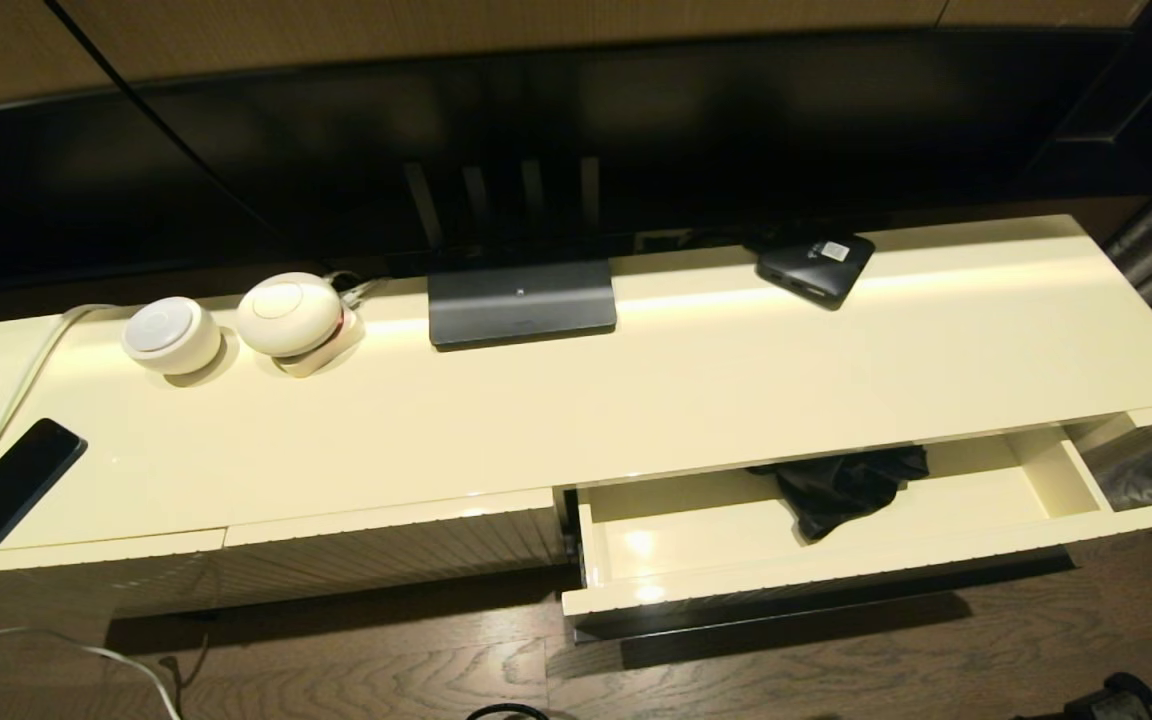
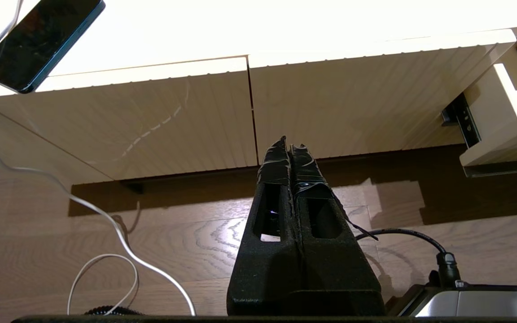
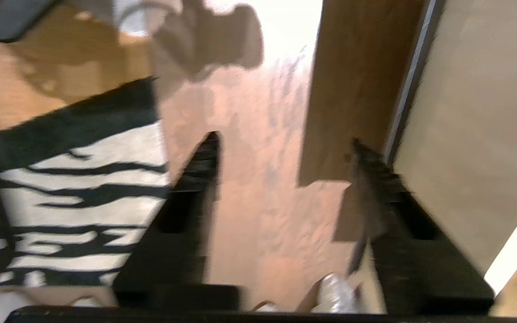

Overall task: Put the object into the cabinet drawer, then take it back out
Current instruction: Open the drawer

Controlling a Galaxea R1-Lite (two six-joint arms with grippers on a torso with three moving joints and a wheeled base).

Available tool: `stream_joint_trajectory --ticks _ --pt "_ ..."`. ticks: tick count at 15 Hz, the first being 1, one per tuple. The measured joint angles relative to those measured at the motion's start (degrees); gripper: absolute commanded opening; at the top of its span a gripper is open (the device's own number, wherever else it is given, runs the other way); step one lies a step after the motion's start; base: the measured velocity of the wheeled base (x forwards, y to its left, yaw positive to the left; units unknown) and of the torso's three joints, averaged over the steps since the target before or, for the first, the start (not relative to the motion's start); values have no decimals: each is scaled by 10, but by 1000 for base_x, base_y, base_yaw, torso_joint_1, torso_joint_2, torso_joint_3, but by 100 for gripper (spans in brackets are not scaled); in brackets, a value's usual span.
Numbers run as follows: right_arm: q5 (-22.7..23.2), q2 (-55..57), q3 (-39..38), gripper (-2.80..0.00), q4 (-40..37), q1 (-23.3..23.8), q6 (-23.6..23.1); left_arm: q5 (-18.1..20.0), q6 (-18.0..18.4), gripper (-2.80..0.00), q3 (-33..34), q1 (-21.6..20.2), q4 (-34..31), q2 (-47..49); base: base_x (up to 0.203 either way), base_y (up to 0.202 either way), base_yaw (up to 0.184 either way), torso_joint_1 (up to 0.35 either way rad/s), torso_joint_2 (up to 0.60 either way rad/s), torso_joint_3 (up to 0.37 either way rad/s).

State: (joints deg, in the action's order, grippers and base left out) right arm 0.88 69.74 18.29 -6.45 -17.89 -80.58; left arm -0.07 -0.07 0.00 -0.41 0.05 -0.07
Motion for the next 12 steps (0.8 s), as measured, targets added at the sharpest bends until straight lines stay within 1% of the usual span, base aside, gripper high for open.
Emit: stream_joint_trajectory --ticks 1,2,3,5,7,9,12 --pt "0 -20 4 -280 -26 1 12 0 0 -280 0 0 0 0 0 0 0 0 0 0" --pt "0 -42 17 -280 -60 3 37 0 0 -280 0 0 0 0 0 0 0 0 0 0" --pt "0 -60 40 -280 -102 3 72 0 0 -280 0 0 0 0 0 0 0 0 0 0" --pt "1 -81 111 -280 -186 5 157 0 0 -280 0 0 0 0 0 0 0 0 0 0" --pt "3 -77 178 -280 -256 7 248 0 0 -280 0 0 0 0 0 0 0 0 0 0" --pt "4 -55 241 -280 -291 8 326 0 0 -280 0 0 0 0 0 0 0 0 0 0" --pt "5 -6 289 -280 -301 8 389 0 0 -280 0 0 0 0 0 0 0 0 0 0"
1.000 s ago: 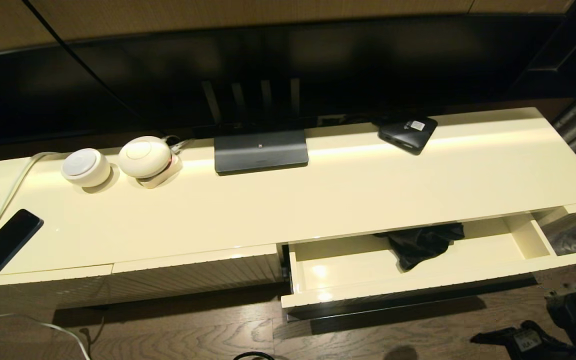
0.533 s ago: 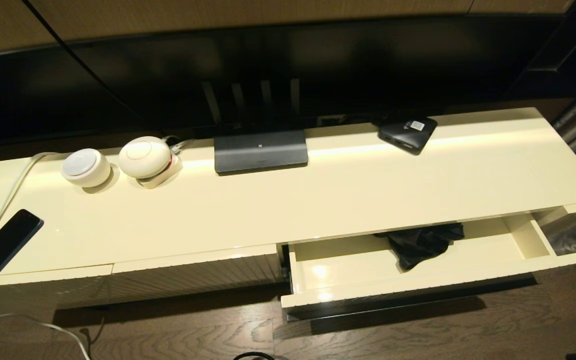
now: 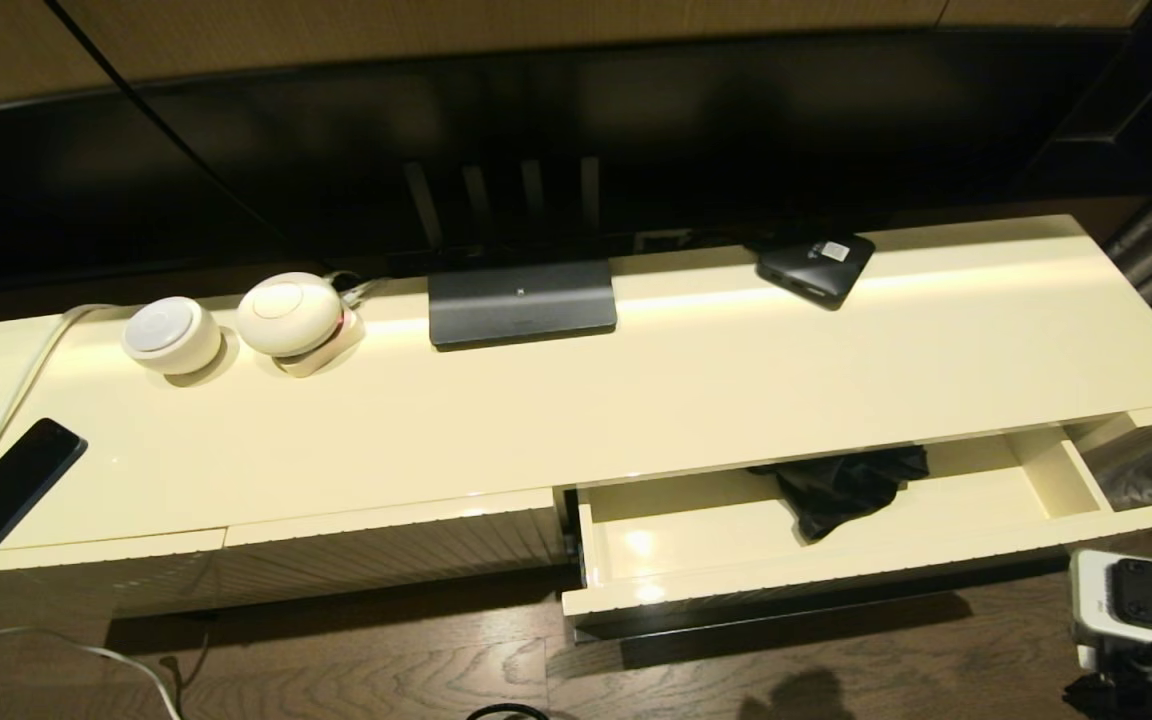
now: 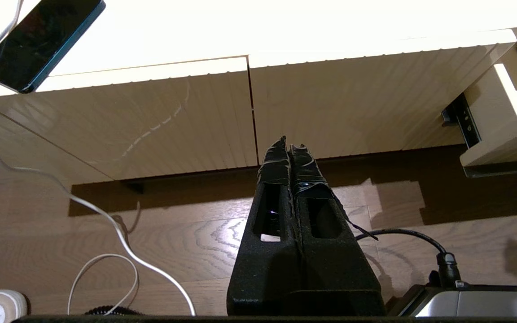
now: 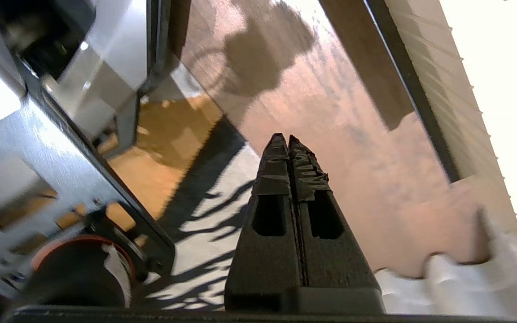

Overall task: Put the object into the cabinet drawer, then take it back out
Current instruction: Open the drawer

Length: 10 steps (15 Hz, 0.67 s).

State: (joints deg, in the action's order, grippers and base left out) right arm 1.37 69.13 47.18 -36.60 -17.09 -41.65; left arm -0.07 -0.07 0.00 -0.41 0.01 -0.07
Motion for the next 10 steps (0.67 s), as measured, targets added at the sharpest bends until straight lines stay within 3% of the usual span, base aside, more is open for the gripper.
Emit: stream_joint_trajectory --ticks 8,10 --pt "-1 160 130 -280 0 -13 234 0 0 -280 0 0 0 0 0 0 0 0 0 0" --pt "-1 202 166 -280 1 -14 272 0 0 -280 0 0 0 0 0 0 0 0 0 0"
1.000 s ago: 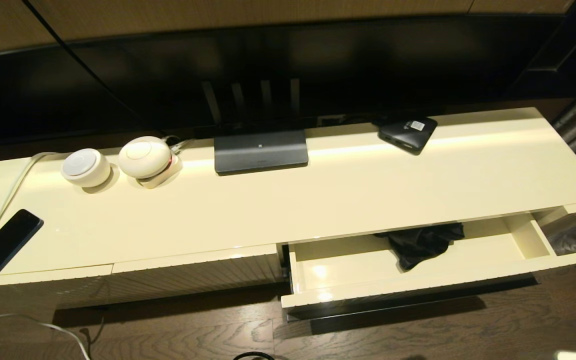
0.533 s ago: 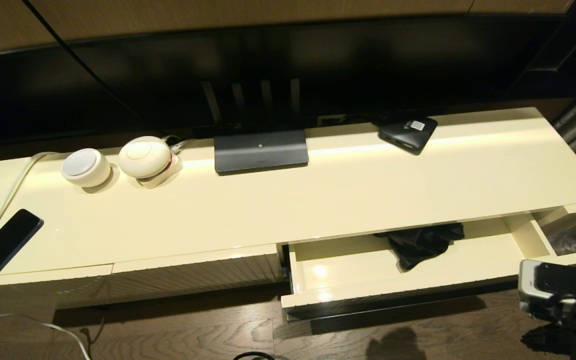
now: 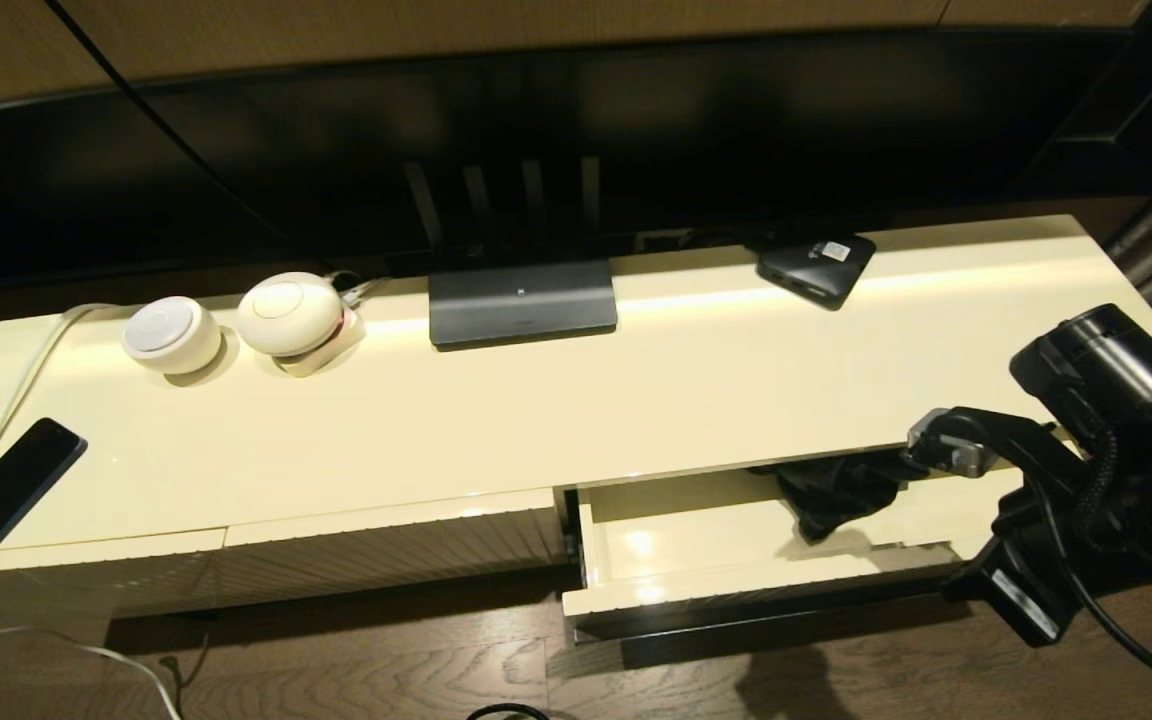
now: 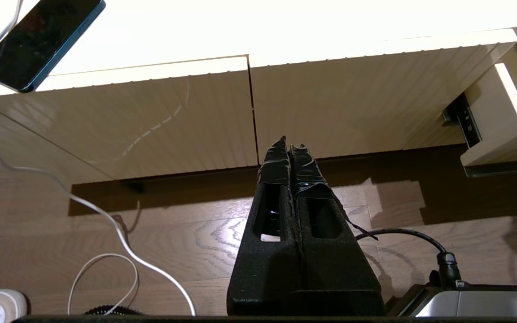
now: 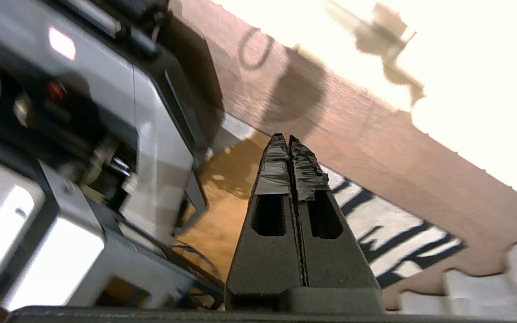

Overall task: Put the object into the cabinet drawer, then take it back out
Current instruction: Open the drawer

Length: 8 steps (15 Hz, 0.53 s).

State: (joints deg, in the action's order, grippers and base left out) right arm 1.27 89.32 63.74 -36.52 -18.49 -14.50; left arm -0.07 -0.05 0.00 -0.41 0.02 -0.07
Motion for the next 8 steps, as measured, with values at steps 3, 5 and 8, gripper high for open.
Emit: stream_joint_trajectory --ticks 3,5,8 --pt "-3 40 30 -280 1 0 34 0 0 -280 0 0 0 0 0 0 0 0 0 0" --pt "-5 62 47 -280 3 1 65 0 0 -280 0 0 0 0 0 0 0 0 0 0" --pt "-6 89 74 -280 5 8 89 0 0 -280 0 0 1 0 0 0 0 0 0 0"
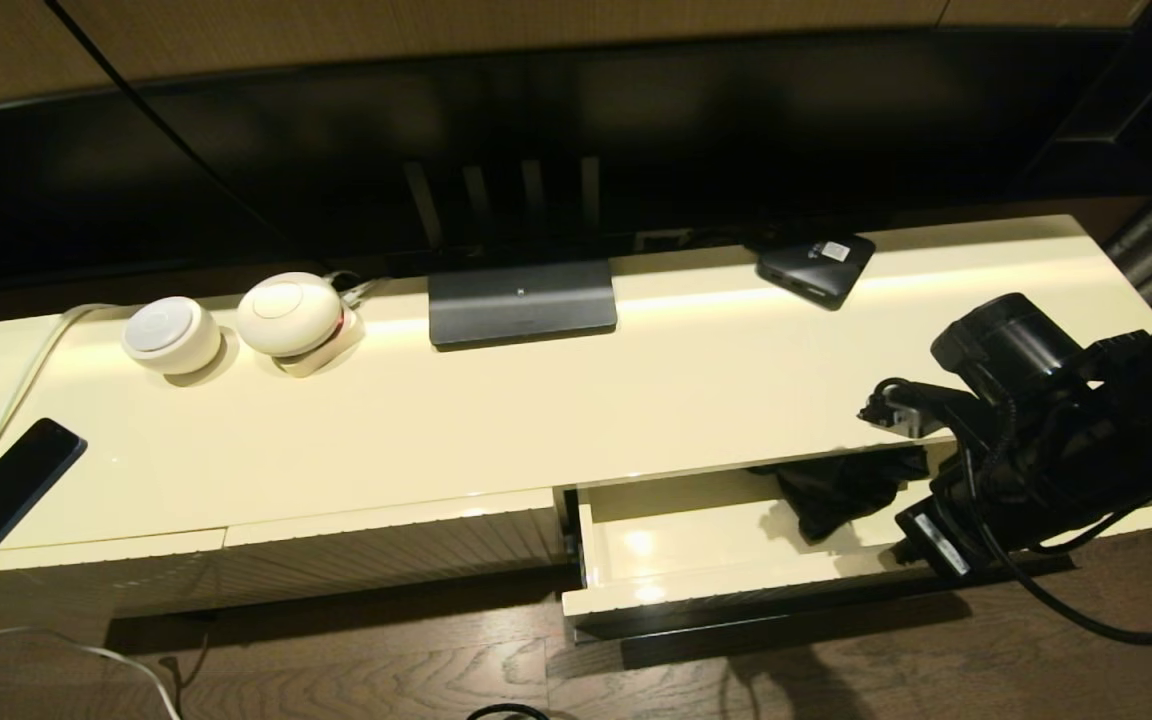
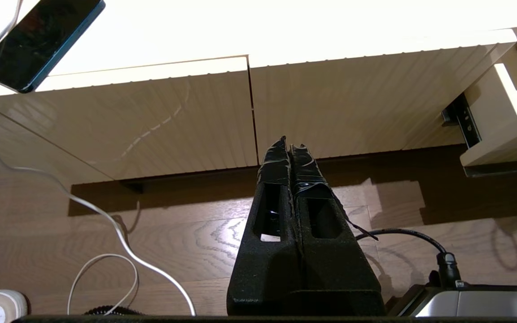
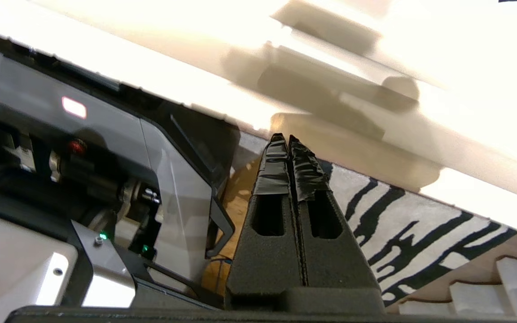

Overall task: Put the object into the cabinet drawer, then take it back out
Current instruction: Open the drawer

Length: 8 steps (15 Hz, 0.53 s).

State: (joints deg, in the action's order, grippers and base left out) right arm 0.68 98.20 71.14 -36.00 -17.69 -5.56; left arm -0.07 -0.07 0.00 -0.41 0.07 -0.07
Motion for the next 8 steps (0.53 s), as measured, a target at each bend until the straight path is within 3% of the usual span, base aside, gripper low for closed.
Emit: stream_joint_trajectory --ticks 8 --pt "-7 42 36 -280 17 36 10 0 0 -280 0 0 0 0 0 0 0 0 0 0"
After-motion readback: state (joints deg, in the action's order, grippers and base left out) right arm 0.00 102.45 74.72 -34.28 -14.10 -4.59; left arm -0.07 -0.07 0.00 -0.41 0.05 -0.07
